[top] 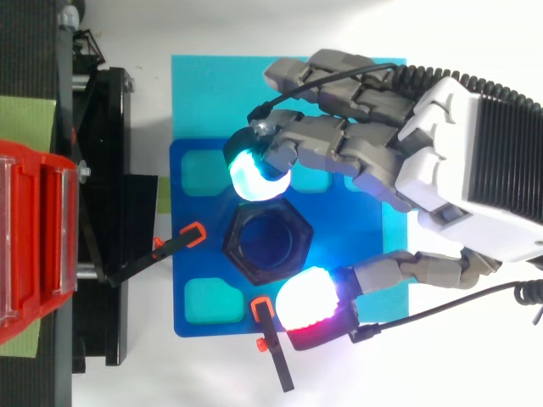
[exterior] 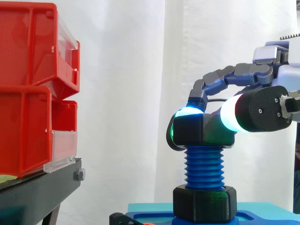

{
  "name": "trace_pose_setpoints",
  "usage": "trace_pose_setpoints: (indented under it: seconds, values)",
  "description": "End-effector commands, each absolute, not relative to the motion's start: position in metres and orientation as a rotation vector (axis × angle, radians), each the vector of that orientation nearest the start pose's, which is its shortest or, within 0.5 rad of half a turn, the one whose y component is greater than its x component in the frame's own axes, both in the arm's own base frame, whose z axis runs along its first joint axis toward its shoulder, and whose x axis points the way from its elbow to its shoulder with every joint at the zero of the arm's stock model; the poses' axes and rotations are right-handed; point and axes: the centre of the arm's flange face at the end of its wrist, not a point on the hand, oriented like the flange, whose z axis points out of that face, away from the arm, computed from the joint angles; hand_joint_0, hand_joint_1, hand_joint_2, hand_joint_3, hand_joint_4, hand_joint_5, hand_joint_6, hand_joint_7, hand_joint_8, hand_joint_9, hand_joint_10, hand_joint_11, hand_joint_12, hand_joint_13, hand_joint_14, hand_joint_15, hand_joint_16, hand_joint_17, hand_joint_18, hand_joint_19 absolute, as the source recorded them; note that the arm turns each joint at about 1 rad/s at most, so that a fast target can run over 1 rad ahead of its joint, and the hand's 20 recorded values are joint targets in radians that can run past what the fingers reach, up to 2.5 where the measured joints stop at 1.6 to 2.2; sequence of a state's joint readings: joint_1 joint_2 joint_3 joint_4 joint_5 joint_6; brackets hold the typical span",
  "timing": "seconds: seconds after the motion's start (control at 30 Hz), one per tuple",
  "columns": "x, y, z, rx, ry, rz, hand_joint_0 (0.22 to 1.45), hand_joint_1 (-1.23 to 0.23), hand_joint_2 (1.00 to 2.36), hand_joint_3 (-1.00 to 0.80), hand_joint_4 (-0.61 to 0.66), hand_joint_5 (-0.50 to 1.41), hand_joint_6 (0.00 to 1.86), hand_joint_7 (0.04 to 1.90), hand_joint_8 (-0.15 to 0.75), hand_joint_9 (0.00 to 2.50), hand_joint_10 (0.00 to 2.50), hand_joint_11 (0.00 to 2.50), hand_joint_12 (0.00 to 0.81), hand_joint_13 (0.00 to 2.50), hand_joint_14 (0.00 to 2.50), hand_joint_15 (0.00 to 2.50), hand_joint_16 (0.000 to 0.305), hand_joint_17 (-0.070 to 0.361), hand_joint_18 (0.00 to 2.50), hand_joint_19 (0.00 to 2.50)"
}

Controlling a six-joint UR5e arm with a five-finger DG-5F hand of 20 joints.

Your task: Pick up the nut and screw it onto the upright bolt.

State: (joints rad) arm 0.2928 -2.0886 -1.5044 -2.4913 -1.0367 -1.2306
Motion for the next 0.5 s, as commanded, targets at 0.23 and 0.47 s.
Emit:
trace_pose_setpoints:
  seconds: [0.23,0.47]
  values:
    - [0.6946,0.0122,0.2707,0.478,1.323,0.152,0.56,-0.60,1.00,-0.50,0.27,-0.18,0.71,1.04,0.325,0.64,0.00,0.01,0.291,0.71,0.00,0.00,0.030,0.068,0.53,0.00]
    - [0.6945,0.0101,0.2703,0.480,1.320,0.152,0.56,-0.60,1.00,-0.50,0.26,-0.18,0.71,1.05,0.323,0.64,0.00,0.01,0.291,0.72,0.00,0.00,0.030,0.069,0.53,0.00]
